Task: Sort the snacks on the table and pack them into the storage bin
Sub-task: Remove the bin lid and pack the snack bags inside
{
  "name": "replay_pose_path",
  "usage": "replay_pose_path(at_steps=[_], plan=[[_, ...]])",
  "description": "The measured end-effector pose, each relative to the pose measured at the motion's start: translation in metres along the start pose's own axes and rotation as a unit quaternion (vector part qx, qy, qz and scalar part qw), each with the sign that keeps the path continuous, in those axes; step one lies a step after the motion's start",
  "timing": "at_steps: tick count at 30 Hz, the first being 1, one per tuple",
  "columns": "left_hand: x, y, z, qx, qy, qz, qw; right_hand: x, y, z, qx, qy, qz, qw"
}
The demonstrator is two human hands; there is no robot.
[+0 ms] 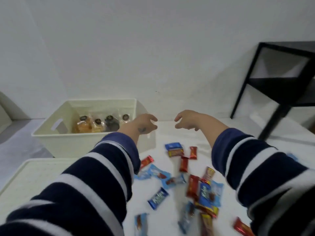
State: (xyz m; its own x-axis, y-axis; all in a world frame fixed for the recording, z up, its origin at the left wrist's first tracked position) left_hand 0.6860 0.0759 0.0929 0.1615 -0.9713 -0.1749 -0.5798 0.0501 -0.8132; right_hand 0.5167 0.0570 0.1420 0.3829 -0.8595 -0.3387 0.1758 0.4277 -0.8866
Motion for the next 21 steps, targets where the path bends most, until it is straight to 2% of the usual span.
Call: replay_pose_path(at_steps=[10, 17, 21], plan=[[-0.086, 0.163, -0.098, -0.034, -0.014, 0.063, 0.997, -0.132, 0.025, -0.214, 0.004, 0.102, 0.022, 0.995], [-0.112, 0.245, -0.139, -0.078, -0.024, 0.112, 0.99, -0.185, 0.051, -0.314, -0.004, 0.165, 0.021, 0.986], [-0.113, 0.284, -0.167, -0.114, -0.019, 0.132, 0.984, -0.193, 0.077, -0.37, 0.057, 0.209, -0.025, 0.976]])
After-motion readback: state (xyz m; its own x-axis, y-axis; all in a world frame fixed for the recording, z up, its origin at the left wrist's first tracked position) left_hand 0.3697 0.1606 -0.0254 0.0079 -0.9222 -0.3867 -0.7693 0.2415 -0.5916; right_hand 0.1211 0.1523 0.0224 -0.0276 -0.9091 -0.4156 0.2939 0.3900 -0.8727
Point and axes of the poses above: each hand's wrist, its own x-axis towards the middle knuckle, its own y-axis out of the palm, z = x × y, the point moved 2 cm from there along x, towards the middle knuckle
